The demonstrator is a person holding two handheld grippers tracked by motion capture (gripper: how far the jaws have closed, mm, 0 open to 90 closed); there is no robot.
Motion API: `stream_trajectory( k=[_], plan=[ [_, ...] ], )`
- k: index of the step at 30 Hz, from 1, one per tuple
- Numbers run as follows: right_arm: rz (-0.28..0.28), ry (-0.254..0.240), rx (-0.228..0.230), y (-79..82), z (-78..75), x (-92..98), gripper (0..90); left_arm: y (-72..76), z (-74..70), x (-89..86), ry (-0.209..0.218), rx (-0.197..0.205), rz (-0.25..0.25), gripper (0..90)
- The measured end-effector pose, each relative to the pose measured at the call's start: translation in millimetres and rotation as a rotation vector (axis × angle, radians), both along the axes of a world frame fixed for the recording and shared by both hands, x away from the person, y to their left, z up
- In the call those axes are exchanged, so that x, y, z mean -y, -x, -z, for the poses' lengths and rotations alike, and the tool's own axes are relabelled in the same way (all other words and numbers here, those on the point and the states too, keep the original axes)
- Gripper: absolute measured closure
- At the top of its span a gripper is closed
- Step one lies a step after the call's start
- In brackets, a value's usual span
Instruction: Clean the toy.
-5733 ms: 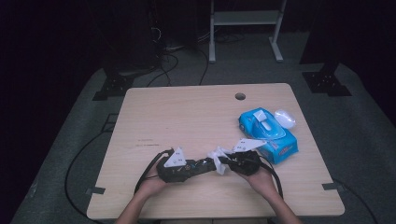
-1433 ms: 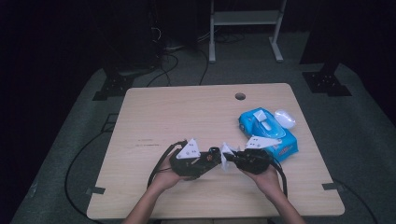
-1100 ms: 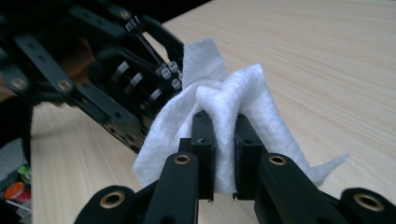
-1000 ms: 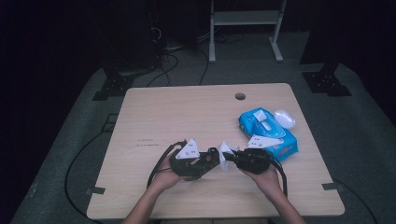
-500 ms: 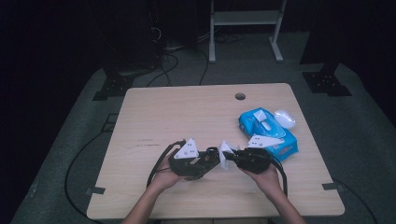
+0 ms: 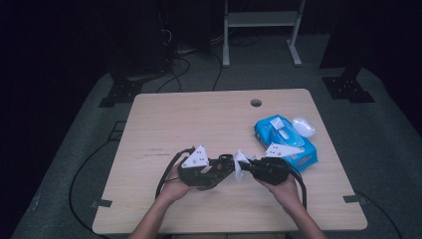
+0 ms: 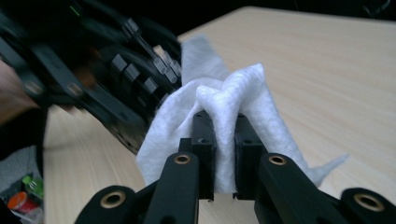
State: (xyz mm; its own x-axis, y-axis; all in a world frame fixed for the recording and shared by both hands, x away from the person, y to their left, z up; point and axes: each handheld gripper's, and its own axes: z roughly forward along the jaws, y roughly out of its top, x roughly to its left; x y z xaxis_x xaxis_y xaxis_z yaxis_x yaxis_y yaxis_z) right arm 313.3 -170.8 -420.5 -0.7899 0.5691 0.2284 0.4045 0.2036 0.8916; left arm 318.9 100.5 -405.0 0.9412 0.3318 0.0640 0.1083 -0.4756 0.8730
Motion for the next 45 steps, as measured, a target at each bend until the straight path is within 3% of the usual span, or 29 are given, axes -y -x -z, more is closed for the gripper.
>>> stream_trajectory(
  k=[3,8,12,15,19,23,26,29,32,34,37,40,44,45],
  plan=[
    [0.003,0.004,-0.032,-2.2,6.5,0.6,81.4,0.1,0.7,0.0,-0.008,0.005,-0.004,57.2],
    [0.003,-0.005,0.005,0.7,-3.4,-1.0,81.4,-1.1,2.3,0.1,-0.007,-0.002,-0.003,57.1],
    [0.005,-0.002,-0.006,-1.3,0.1,0.7,81.3,-0.6,0.2,0.1,0.006,-0.004,0.002,57.1],
    [0.007,-0.006,-0.023,-2.5,1.9,1.5,81.4,-0.1,1.4,1.2,-0.02,0.006,-0.007,57.1],
    [-0.002,-0.035,0.021,3.3,-12.0,0.1,81.4,-0.9,4.3,3.6,-0.041,0.005,0.002,57.1],
    [-0.013,-0.024,0.063,8.9,-19.8,-5.7,81.4,-0.3,2.7,3.6,-0.032,0.005,0.001,57.1],
    [-0.005,-0.012,0.045,4.7,-15.1,-3.0,81.4,-0.6,1.7,2.1,-0.024,0.004,-0.002,57.1],
    [0.004,0.01,0.004,0.2,-2.3,-3.6,81.4,-0.8,3.7,4.0,-0.06,0.01,-0.006,57.1],
    [0.005,0.022,-0.015,-1.9,0.6,-4.5,81.4,-3.6,8.8,2.9,-0.054,-0.017,-0.004,57.1],
    [0.004,0.015,0.008,0.3,-5.9,-5.3,81.4,-4.1,11.0,4.9,-0.077,-0.007,-0.011,57.1],
    [-0.006,0.006,0.051,6.8,-18.9,-9.0,81.4,-4.6,10.5,6.2,-0.061,-0.016,-0.003,57.1],
    [-0.02,0.011,0.079,11.1,-21.8,-14.8,81.3,-4.6,9.5,7.1,-0.062,-0.014,-0.004,57.1],
    [-0.003,0.016,0.039,4.8,-10.5,-8.4,81.3,-6.2,11.1,5.5,-0.059,-0.026,-0.01,57.1],
    [0.013,0.032,0.009,0.7,-3.2,-4.9,81.3,-6.9,11.0,4.9,-0.054,-0.028,-0.01,57.0]
  ],
)
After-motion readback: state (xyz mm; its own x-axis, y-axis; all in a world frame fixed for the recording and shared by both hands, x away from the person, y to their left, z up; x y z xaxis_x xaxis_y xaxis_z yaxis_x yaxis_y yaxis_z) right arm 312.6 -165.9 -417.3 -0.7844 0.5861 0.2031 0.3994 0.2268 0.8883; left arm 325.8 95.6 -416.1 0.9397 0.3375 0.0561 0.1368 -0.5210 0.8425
